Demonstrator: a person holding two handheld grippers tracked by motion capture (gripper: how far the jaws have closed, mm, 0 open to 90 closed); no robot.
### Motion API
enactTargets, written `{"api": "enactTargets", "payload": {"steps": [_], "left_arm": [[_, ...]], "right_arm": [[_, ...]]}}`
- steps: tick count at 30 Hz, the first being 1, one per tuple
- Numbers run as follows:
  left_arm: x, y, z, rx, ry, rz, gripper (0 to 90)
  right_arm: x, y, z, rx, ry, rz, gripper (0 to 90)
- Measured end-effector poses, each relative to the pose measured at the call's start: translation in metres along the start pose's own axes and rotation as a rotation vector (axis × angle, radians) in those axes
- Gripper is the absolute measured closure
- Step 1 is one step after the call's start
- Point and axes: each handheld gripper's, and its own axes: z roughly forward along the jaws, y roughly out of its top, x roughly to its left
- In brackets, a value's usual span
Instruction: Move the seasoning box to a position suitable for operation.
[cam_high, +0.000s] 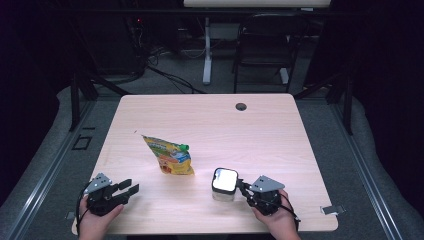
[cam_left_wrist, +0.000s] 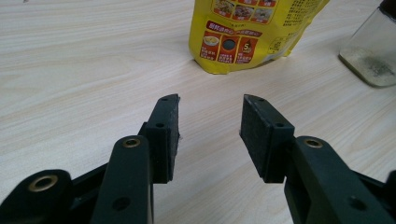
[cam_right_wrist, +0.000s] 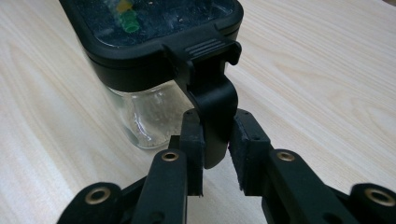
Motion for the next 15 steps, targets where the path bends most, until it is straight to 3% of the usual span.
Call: {"api": "enactTargets", "payload": {"steps": [6,10,15], "left_arm": [[0.0015,0.0002,-0.0015,0.006,0.003,-0.004,56.7],[0.0017,0.0003,-0.0012,0.009,0.003,-0.001,56.3],[0.0026,-0.0001,-0.0007,0.008,0.006,-0.003,56.0]], "right_arm": [[0.0,-0.0006,0.0001,-0.008,0.049,-0.024,75.5],[0.0072,0.0016,0.0024,-0.014,0.101,-0.057,75.0],[0.008,0.0021,0.0024,-0.014,0.085,-0.027,67.3]]}}
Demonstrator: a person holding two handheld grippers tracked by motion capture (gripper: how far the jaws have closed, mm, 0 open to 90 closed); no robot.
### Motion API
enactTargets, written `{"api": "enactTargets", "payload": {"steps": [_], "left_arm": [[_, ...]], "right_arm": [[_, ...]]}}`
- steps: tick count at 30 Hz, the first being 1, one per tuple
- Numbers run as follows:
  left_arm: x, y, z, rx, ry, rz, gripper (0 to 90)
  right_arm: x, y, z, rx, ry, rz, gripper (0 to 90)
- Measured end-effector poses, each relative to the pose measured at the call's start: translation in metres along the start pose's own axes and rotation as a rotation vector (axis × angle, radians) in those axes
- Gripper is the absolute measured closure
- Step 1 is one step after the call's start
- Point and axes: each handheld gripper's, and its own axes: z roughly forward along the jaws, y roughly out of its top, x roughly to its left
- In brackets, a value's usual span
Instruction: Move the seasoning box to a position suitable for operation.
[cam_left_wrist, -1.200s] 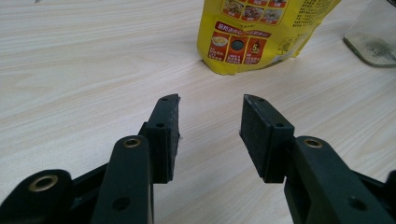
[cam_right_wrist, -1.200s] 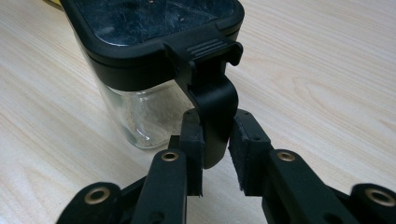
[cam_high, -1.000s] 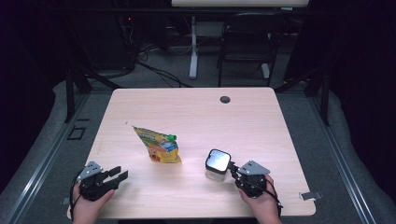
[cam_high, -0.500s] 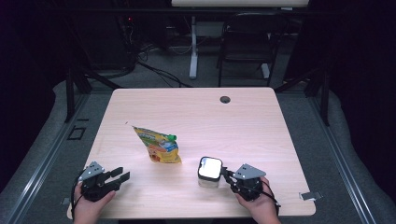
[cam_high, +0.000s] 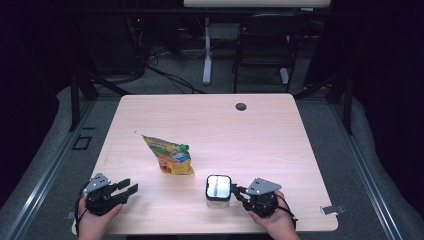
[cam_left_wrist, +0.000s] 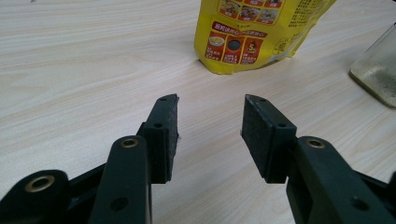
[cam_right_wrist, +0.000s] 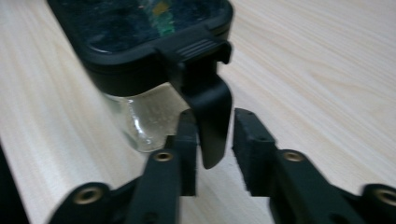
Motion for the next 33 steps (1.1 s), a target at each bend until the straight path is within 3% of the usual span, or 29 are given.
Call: {"api": "enactTargets", "payload": {"steps": [7,8,10,14,15,18,21,25,31,33], "left_arm": [[0.001,0.0,-0.002,-0.001,0.007,0.003,56.0],[0.001,0.0,-0.003,-0.004,0.014,0.0,56.0],[0.001,0.0,-0.003,-0.006,0.012,-0.007,56.1],[0.002,0.001,-0.006,-0.003,0.021,-0.013,56.1],[0.002,0.001,-0.006,-0.001,0.023,-0.013,56.1],[0.002,0.001,-0.006,0.0,0.019,-0.01,56.2],[0.001,0.001,-0.005,-0.001,0.019,-0.005,56.3],[0.0,0.001,-0.004,0.013,0.021,0.001,57.6],[-0.006,0.001,-0.001,0.028,0.005,0.017,62.3],[-0.015,0.005,0.0,0.033,-0.027,0.031,68.0]], "right_arm": [[-0.006,-0.002,-0.006,-0.018,-0.018,0.061,64.7],[-0.005,-0.001,-0.012,-0.031,-0.007,0.081,62.1],[-0.002,0.001,-0.02,-0.043,-0.011,0.074,60.4],[0.001,0.008,-0.032,-0.046,-0.025,0.098,61.3],[-0.001,0.015,-0.036,-0.045,-0.048,0.126,65.1],[-0.003,0.024,-0.039,-0.035,-0.051,0.137,70.6],[-0.007,0.039,-0.036,-0.017,-0.088,0.14,74.8],[-0.008,0.047,-0.029,-0.025,-0.067,0.181,79.2],[0.0,0.048,-0.028,-0.052,-0.064,0.178,81.6],[0.007,0.048,-0.026,-0.041,-0.093,0.137,82.5]]}}
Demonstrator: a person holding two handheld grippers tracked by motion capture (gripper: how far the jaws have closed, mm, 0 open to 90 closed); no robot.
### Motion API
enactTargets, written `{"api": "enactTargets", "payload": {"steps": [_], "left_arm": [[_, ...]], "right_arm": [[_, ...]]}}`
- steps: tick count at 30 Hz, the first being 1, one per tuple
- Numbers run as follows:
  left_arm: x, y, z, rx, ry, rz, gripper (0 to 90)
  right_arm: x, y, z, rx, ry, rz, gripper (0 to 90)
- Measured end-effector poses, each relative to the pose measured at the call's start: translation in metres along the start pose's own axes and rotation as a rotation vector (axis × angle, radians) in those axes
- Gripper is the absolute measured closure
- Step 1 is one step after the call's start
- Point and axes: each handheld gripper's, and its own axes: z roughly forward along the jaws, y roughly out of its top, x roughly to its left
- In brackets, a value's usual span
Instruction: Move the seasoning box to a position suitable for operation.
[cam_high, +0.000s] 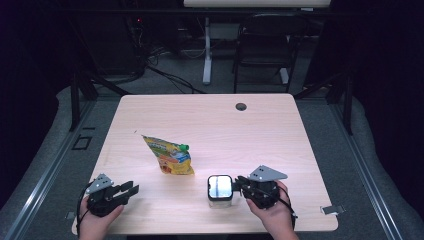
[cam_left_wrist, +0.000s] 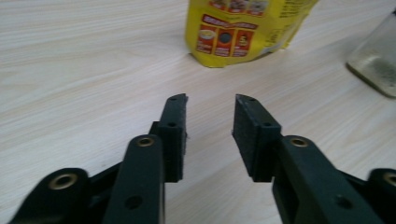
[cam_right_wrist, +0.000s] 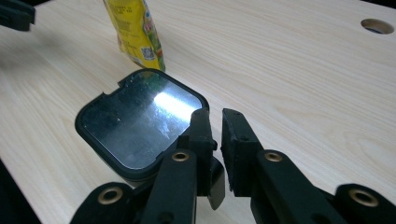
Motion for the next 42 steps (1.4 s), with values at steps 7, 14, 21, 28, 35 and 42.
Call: {"api": "enactTargets", "payload": {"steps": [7,14,21,28,35,42], "left_arm": [[-0.022,0.012,0.007,-0.001,-0.079,0.024,74.0],[-0.06,0.028,0.032,0.056,-0.164,0.12,80.8],[-0.082,0.038,0.047,0.046,-0.214,0.135,86.4],[-0.106,0.051,0.062,0.031,-0.282,0.163,90.0],[-0.126,0.052,0.076,0.049,-0.335,0.21,90.0],[-0.133,0.049,0.082,0.068,-0.356,0.212,90.0]], "right_arm": [[0.004,-0.001,0.003,0.01,-0.005,0.012,80.2],[0.002,-0.001,0.003,0.016,0.018,0.076,85.2],[0.003,-0.003,0.003,0.001,0.013,0.082,85.9],[0.0,-0.005,0.003,-0.009,0.032,0.116,86.1],[0.001,-0.006,0.003,-0.018,0.029,0.12,86.3],[0.001,-0.007,0.003,-0.018,0.025,0.134,86.3]]}}
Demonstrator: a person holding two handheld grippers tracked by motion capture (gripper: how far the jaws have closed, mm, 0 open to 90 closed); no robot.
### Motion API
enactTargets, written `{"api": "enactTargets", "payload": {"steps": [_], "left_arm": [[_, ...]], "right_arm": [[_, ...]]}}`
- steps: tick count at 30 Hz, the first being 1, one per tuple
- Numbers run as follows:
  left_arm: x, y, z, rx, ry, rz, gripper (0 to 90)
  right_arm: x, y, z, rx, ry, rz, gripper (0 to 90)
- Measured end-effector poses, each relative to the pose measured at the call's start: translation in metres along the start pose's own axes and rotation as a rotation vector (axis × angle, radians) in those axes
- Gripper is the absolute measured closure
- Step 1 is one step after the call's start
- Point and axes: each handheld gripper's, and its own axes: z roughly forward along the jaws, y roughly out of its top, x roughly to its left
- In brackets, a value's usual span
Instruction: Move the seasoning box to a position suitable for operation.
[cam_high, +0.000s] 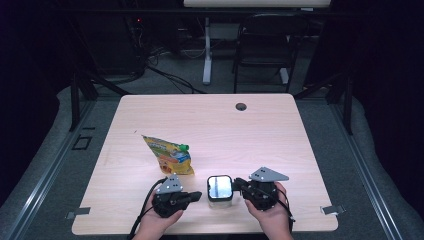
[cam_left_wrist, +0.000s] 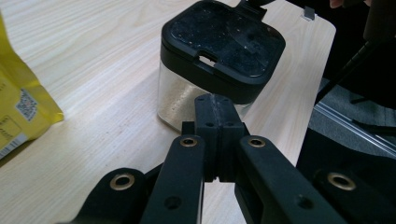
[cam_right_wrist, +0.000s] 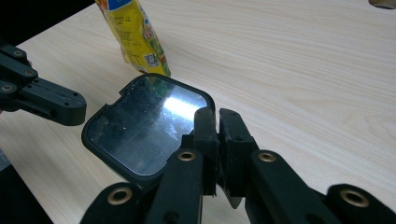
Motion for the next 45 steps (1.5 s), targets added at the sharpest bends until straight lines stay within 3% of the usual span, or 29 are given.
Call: {"api": "enactTargets", "payload": {"steps": [12,23,45], "left_arm": [[-0.006,0.004,0.011,0.013,-0.031,0.003,90.0],[-0.006,0.004,0.012,0.026,-0.016,0.003,90.0],[-0.007,0.013,0.01,0.002,-0.025,0.006,90.0]], "right_arm": [[-0.001,0.0,-0.001,0.004,0.009,0.015,86.3],[0.0,-0.001,-0.001,0.003,0.008,0.021,86.3],[-0.001,-0.002,-0.002,-0.003,0.005,0.036,86.5]]}}
